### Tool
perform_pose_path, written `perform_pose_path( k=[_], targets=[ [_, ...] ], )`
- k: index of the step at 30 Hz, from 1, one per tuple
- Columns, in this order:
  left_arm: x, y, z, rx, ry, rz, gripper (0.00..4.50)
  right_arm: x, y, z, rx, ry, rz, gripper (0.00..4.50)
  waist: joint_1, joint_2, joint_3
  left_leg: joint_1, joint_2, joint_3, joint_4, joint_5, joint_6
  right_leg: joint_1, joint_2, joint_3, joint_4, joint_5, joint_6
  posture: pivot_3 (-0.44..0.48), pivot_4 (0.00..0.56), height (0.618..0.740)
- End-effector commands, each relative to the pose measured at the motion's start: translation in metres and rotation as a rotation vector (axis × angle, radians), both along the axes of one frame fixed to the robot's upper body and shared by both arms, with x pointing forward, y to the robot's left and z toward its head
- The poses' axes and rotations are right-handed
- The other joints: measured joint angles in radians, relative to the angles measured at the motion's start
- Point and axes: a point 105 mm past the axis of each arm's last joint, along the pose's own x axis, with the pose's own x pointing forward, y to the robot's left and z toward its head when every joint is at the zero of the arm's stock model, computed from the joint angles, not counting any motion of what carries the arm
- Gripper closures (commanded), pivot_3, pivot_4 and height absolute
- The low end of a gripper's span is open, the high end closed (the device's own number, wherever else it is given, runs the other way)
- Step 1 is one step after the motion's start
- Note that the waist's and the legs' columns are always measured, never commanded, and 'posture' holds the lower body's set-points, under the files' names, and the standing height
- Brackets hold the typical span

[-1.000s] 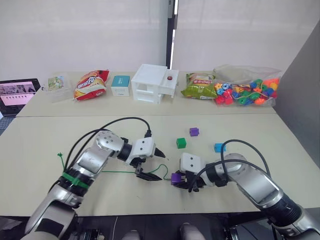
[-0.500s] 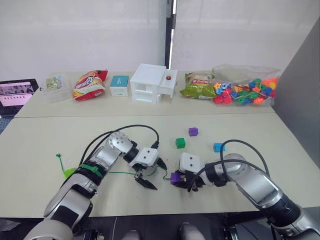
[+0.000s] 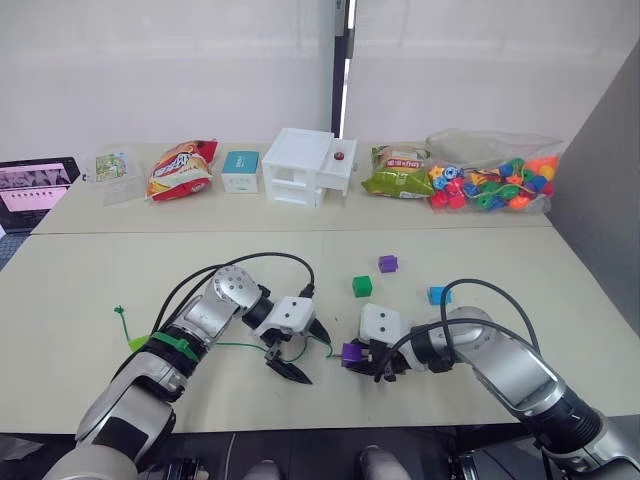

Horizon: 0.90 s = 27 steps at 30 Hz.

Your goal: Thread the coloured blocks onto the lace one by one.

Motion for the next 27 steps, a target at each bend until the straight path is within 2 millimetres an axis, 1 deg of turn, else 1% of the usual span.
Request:
perform_pose_path(
  k=[1, 5, 8, 10, 11, 15, 18, 27],
  targets=[
    [0.000, 0.002, -0.006, 0.031, -0.011, 0.012, 0.02, -0.001, 0.002, 0.009, 0.026, -0.028, 0.001, 3.30, 0.000, 0.000, 0.000, 0.000, 0.000, 0.000, 0.000, 0.000, 0.000, 0.000, 0.000, 0.000, 0.000, 0.000, 0.000, 0.000, 0.150, 0.740],
    [-0.005, 0.004, -0.008, 0.041, 0.014, -0.008, 1.20, -0.001, 0.001, 0.009, 0.024, -0.026, -0.002, 3.30, -0.001, 0.000, 0.000, 0.000, 0.000, 0.000, 0.000, 0.000, 0.000, 0.000, 0.000, 0.000, 0.000, 0.000, 0.000, 0.000, 0.150, 0.740],
    [-0.005, 0.002, -0.008, 0.027, 0.009, -0.006, 2.22, -0.002, 0.001, 0.008, 0.023, -0.025, -0.004, 3.30, -0.002, 0.000, 0.000, 0.000, 0.000, 0.000, 0.000, 0.000, 0.000, 0.000, 0.000, 0.000, 0.000, 0.000, 0.000, 0.000, 0.150, 0.740],
    [-0.005, 0.001, -0.008, 0.024, 0.006, -0.004, 2.83, -0.002, 0.000, 0.008, 0.024, -0.024, -0.006, 3.30, -0.001, 0.000, 0.000, 0.000, 0.000, 0.000, 0.000, 0.000, 0.000, 0.000, 0.000, 0.000, 0.000, 0.000, 0.000, 0.000, 0.150, 0.740],
    [-0.005, 0.001, -0.008, 0.023, 0.004, -0.003, 3.22, -0.002, 0.000, 0.008, 0.024, -0.024, -0.006, 3.30, -0.001, 0.000, 0.000, 0.000, 0.000, 0.000, 0.000, 0.000, 0.000, 0.000, 0.000, 0.000, 0.000, 0.000, 0.000, 0.000, 0.150, 0.740],
    [-0.002, -0.005, -0.007, 0.006, -0.014, 0.017, 4.49, -0.003, 0.001, 0.008, 0.026, -0.022, -0.007, 3.30, 0.000, 0.000, 0.000, 0.000, 0.000, 0.000, 0.000, 0.000, 0.000, 0.000, 0.000, 0.000, 0.000, 0.000, 0.000, 0.000, 0.150, 0.740],
    [-0.001, -0.009, -0.006, -0.003, -0.019, 0.030, 4.49, -0.003, 0.001, 0.008, 0.026, -0.020, -0.006, 3.30, 0.000, 0.000, 0.000, 0.000, 0.000, 0.000, 0.000, 0.000, 0.000, 0.000, 0.000, 0.000, 0.000, 0.000, 0.000, 0.000, 0.150, 0.740],
    [-0.002, -0.010, -0.004, -0.005, -0.017, 0.041, 4.49, -0.003, 0.002, 0.008, 0.025, -0.018, -0.005, 3.30, 0.000, 0.000, 0.000, 0.000, 0.000, 0.000, 0.000, 0.000, 0.000, 0.000, 0.000, 0.000, 0.000, 0.000, 0.000, 0.000, 0.150, 0.740]
  ],
)
